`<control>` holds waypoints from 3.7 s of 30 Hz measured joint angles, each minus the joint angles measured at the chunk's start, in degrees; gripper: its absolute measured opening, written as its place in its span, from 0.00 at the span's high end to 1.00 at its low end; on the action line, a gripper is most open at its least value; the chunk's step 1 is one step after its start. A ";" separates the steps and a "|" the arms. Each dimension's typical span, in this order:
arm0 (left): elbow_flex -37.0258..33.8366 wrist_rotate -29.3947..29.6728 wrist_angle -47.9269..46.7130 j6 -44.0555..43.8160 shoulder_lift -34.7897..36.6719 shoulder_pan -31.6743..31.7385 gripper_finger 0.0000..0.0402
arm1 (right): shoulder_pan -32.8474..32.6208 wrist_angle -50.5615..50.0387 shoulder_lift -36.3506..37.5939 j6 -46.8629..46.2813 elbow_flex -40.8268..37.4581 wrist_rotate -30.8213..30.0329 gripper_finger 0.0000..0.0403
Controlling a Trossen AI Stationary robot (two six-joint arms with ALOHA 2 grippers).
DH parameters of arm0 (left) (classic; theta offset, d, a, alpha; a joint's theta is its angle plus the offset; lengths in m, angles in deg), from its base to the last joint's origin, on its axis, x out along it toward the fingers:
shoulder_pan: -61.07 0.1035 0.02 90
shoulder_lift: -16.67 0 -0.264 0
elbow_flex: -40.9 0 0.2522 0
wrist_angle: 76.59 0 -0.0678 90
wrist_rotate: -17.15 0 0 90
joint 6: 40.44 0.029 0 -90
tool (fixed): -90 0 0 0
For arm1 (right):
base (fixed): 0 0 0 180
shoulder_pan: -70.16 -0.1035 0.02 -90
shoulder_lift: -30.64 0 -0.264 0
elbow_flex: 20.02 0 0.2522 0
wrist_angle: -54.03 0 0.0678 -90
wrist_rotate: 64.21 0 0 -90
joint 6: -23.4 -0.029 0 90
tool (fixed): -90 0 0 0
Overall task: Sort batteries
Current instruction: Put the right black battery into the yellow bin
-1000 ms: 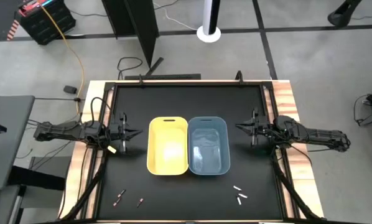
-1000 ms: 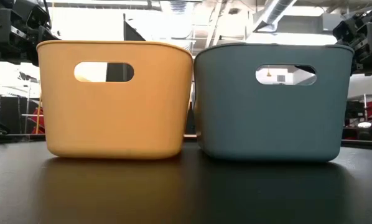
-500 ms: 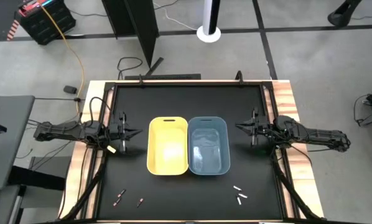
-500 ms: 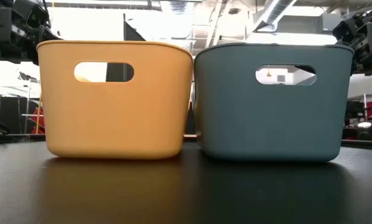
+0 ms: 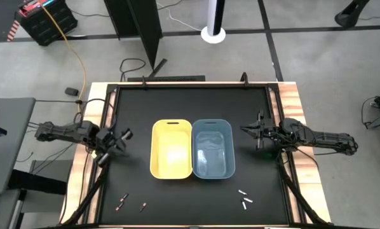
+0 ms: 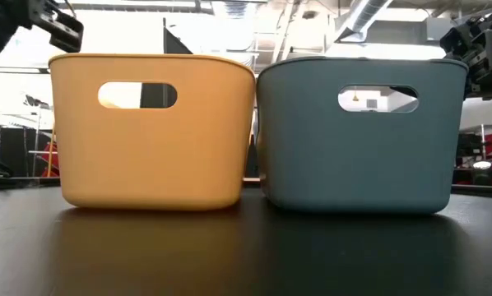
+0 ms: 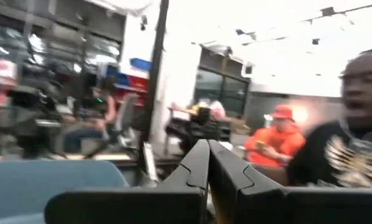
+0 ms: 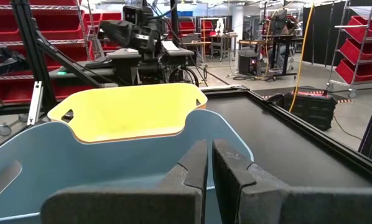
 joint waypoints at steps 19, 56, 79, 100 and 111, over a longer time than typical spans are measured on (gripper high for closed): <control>32.25 28.87 -25.30 -3.59 -43.92 -29.04 0.62 | 0.00 0.02 -0.02 0.01 -0.02 0.00 0.89; 67.48 33.91 -64.99 -68.88 -102.60 -47.97 0.61 | 0.02 3.24 0.00 0.00 -0.22 -0.02 0.89; 66.85 35.42 -61.47 -70.08 -108.02 -47.05 0.63 | 0.00 3.02 -0.01 -0.02 -0.06 -0.02 0.89; 63.00 35.45 -59.95 -66.63 -107.78 -46.40 0.94 | 0.00 2.97 -0.02 -0.02 -0.02 -0.01 0.89; 62.98 35.84 -59.88 -62.95 -107.65 -46.40 0.95 | 0.00 2.97 -0.01 -0.02 -0.02 -0.01 0.89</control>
